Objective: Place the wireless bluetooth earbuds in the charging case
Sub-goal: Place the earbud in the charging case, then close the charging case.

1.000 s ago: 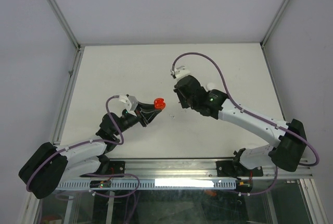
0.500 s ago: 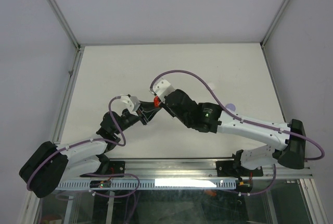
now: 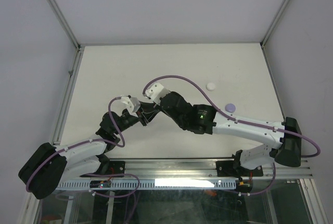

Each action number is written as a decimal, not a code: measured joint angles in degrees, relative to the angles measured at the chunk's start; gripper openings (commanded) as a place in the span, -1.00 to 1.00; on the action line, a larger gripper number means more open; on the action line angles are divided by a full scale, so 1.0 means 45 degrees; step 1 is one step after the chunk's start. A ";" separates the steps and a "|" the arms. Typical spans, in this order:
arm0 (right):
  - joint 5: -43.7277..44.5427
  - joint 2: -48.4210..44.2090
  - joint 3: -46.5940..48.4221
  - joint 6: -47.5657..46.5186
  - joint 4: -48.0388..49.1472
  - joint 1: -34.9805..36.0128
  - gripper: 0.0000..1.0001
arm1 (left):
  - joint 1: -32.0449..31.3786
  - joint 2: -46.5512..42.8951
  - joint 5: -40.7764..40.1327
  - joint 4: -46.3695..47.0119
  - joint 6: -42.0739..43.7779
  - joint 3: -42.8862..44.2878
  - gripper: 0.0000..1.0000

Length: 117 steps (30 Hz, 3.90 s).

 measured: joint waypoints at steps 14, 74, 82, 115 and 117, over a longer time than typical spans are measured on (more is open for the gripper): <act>-0.0015 0.0209 0.0000 -0.0413 0.0471 0.0019 -0.63 | 0.0000 0.0005 0.0170 0.0053 -0.0355 0.0083 -1.00; -0.0777 0.0034 -0.0121 0.2244 0.0228 -0.0005 -0.33 | -0.0073 -0.0010 -0.0005 0.0015 -0.1112 0.0053 -1.00; -0.0835 -0.0199 -0.0073 0.2735 -0.0053 -0.0325 -0.18 | -0.0073 -0.0010 -0.0049 0.0408 -0.1117 -0.0039 -1.00; -1.2109 -0.3293 -0.1787 0.5994 0.1982 -0.6110 0.58 | -0.0073 -0.0287 0.2113 0.1035 -0.1506 0.0097 -1.00; -1.2910 -0.2987 -0.1962 0.6387 0.2181 -0.6271 0.58 | -0.0073 -0.0117 0.2361 0.1054 -0.1583 0.0340 -1.00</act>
